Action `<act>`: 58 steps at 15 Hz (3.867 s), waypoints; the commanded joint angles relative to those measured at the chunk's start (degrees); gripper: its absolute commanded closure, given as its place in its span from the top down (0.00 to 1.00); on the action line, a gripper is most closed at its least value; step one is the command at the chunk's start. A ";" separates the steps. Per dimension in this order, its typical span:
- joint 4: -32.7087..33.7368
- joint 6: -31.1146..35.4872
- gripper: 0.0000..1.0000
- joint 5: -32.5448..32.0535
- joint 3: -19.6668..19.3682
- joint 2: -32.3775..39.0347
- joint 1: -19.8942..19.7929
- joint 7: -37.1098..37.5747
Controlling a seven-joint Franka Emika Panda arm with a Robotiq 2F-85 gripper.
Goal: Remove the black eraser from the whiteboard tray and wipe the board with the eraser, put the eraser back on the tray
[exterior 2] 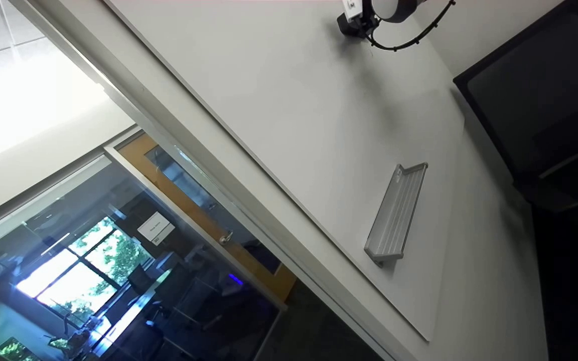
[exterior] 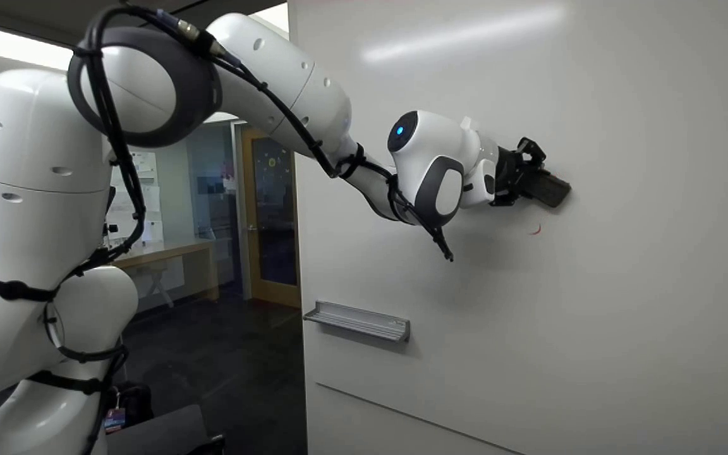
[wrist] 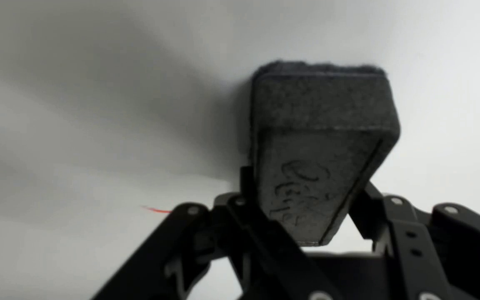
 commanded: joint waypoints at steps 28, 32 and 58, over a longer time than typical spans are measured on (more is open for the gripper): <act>-9.26 -1.62 0.30 8.44 20.91 -6.91 -12.63 -12.10; -14.73 -3.00 0.30 8.25 25.07 -4.62 -17.25 -12.78; -26.14 -30.69 0.55 -1.22 75.06 9.26 -63.09 -35.36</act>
